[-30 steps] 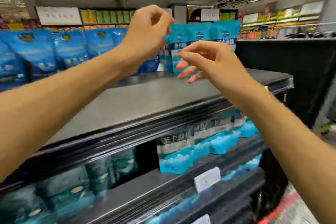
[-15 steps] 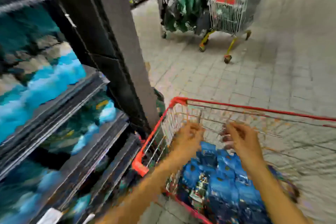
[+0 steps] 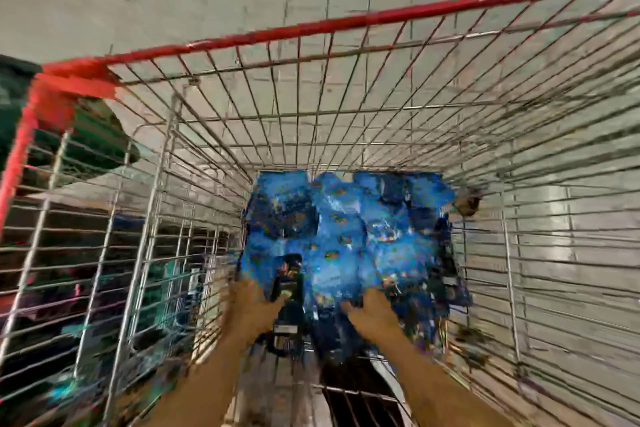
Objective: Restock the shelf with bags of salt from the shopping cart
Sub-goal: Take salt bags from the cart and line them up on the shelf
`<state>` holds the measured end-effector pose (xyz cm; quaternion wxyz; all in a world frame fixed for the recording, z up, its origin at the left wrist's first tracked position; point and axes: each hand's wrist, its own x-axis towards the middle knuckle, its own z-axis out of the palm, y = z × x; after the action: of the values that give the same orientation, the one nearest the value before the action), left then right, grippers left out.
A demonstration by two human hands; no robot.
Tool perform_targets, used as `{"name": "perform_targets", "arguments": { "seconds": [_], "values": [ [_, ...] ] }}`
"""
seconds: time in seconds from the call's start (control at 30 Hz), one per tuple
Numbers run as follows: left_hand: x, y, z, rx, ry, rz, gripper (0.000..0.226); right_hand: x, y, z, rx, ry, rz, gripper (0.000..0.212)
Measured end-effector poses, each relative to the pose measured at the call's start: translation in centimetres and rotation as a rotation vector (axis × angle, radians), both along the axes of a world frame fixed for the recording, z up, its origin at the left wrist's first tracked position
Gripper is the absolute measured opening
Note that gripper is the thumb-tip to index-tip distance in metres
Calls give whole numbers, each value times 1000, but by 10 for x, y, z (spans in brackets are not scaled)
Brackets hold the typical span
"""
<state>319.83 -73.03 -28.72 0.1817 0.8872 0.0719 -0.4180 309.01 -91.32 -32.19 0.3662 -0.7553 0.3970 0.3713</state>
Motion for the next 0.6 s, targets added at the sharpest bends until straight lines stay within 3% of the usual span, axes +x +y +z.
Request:
{"name": "perform_targets", "arguments": {
  "seconds": [0.07,0.17,0.33,0.5,0.6],
  "values": [
    [-20,-3,-30,64,7,-80,69,5,15,-14,-60,87,33,78],
    [-52,-23,-58,191,-40,-14,89,4,35,-20,-232,159,9,104],
    [-64,-46,-76,421,-14,187,56,0,57,-31,-448,142,72,134],
    [-72,-28,-85,335,62,252,93,-4,59,-43,-342,139,-2,121],
    [-63,-23,-75,247,63,385,82,-8,44,-36,-155,-21,-111,83]
  ]
}}
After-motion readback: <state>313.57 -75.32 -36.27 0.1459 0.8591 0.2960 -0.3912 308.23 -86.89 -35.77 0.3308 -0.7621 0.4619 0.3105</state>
